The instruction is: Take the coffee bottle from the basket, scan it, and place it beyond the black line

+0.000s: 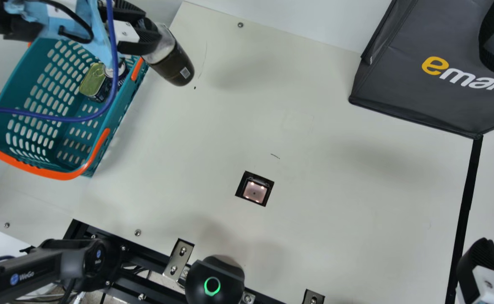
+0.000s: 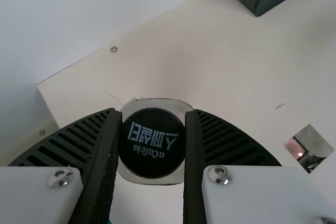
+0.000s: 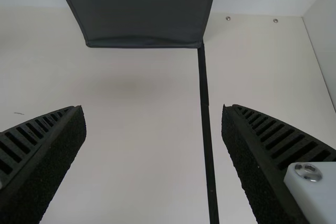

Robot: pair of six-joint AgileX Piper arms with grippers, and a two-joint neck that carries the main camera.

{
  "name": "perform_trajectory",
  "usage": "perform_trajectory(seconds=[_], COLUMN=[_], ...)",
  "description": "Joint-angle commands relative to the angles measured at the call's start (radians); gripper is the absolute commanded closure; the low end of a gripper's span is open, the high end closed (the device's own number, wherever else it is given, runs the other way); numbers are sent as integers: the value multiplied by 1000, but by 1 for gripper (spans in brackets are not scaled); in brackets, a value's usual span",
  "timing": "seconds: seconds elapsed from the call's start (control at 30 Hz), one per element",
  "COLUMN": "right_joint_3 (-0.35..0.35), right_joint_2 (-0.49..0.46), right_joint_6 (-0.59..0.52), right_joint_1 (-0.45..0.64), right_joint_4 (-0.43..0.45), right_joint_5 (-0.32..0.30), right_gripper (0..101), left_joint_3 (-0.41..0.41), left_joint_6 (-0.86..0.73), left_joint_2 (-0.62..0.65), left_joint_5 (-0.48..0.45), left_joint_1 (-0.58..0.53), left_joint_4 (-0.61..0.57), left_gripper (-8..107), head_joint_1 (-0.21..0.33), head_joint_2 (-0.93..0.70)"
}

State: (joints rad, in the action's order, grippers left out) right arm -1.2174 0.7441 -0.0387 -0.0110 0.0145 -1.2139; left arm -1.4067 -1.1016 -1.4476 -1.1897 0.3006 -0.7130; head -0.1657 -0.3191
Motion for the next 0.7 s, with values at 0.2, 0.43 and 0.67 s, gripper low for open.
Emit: perform_trajectory(seconds=[0.2, 0.43, 0.67], right_joint_3=[0, 0, 0], right_joint_2=[0, 0, 0], right_joint_6=[0, 0, 0], right_joint_1=[0, 0, 0], right_joint_4=[0, 0, 0], right_joint_5=[0, 0, 0], right_gripper=[10, 10, 10], left_joint_3=[43, 85, 121], left_joint_6=[-19, -40, -62], left_joint_2=[15, 22, 23], left_joint_5=[-1, 9, 26], left_joint_1=[-78, -156, -227], left_joint_4=[-10, -11, 0], left_gripper=[89, 89, 89], head_joint_1=[27, 27, 27], head_joint_2=[-2, -2, -2])
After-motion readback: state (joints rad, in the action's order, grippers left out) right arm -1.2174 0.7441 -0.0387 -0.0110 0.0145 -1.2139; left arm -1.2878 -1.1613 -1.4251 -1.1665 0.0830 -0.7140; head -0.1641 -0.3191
